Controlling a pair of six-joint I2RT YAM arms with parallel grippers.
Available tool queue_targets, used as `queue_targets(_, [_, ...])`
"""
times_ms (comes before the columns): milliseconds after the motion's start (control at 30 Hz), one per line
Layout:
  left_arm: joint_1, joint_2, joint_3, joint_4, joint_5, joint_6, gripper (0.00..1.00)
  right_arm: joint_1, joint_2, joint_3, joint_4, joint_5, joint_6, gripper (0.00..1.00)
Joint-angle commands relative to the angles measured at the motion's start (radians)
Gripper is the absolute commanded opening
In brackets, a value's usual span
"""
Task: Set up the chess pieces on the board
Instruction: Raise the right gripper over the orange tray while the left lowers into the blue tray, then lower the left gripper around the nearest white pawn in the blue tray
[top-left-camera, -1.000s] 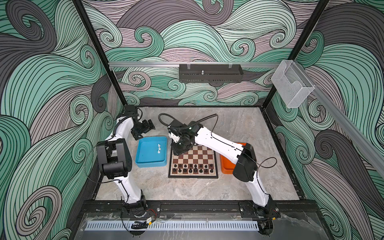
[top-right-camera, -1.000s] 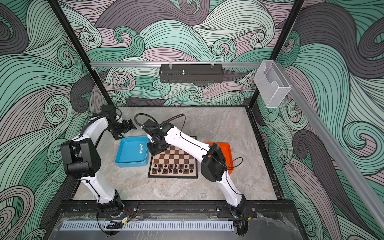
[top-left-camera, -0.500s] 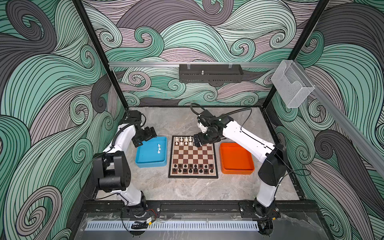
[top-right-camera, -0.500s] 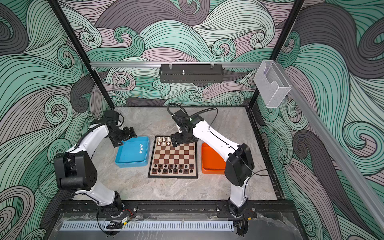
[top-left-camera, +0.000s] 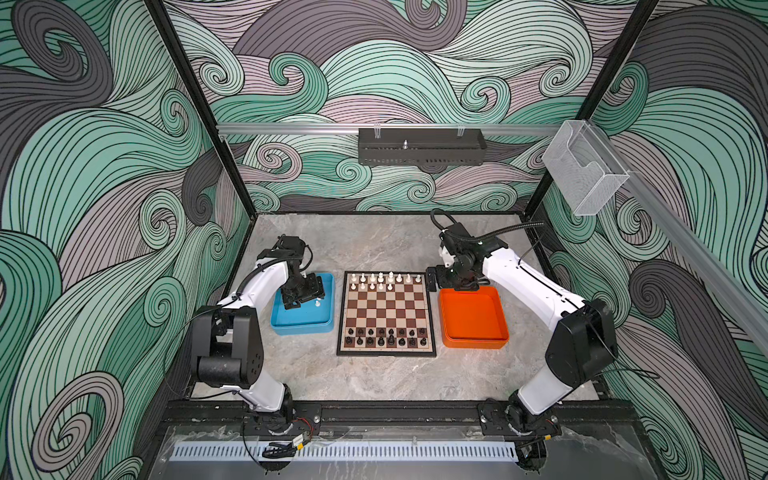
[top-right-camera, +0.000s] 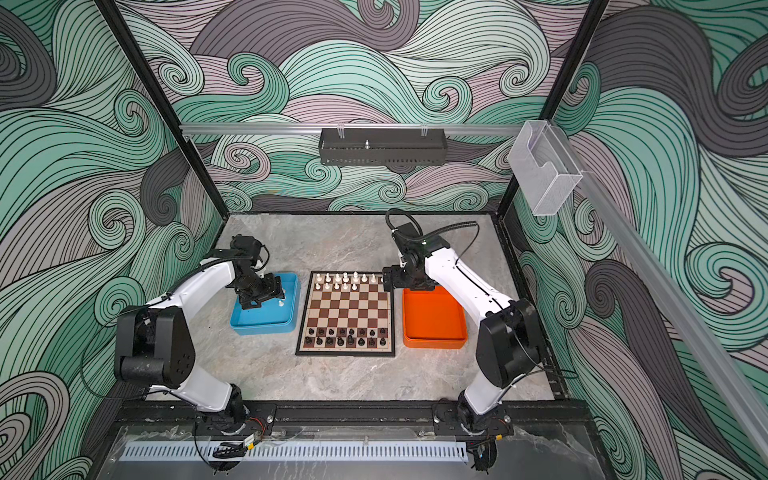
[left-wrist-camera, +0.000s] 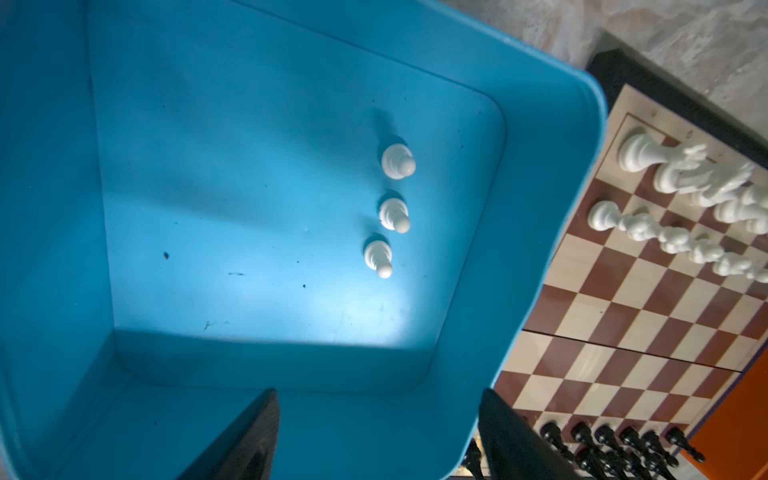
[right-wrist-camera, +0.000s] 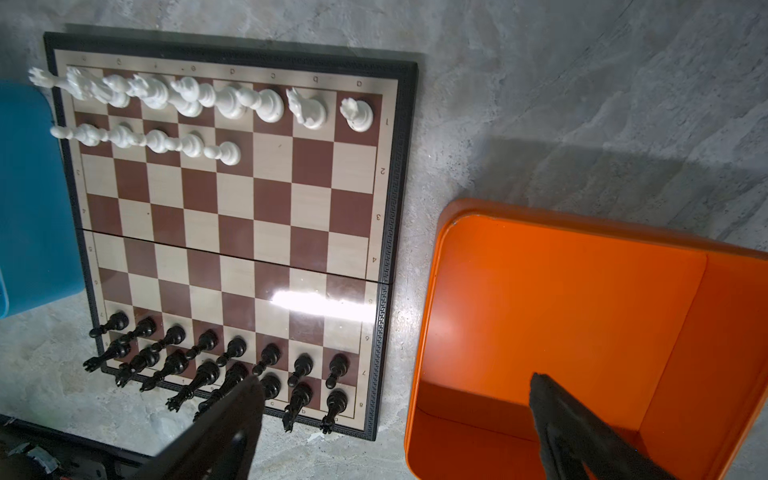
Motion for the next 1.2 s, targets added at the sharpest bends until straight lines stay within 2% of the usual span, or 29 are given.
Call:
queue_targets(0, [-0.013, 0.051, 0.023, -0.008, -0.031, -0.004, 0.72, -0.009, -0.026, -0.024, 0.023, -0.018, -0.013, 0.99])
queue_targets(167, [-0.03, 0.092, 0.033, -0.005, -0.059, -0.01, 0.64, -0.022, -0.02, -0.037, 0.036, -0.029, -0.014, 0.99])
queue_targets(333, [-0.035, 0.115, 0.054, -0.003, -0.074, -0.013, 0.61, -0.031, -0.005, -0.036, 0.043, -0.039, -0.026, 0.98])
queue_targets(567, [-0.039, 0.148, 0.075, -0.002, -0.086, -0.008, 0.49, -0.041, 0.011, -0.042, 0.052, -0.045, -0.034, 0.98])
queue_targets(1167, [-0.045, 0.221, 0.118, 0.009, -0.101, -0.001, 0.43, -0.059, 0.036, -0.05, 0.069, -0.054, -0.041, 0.97])
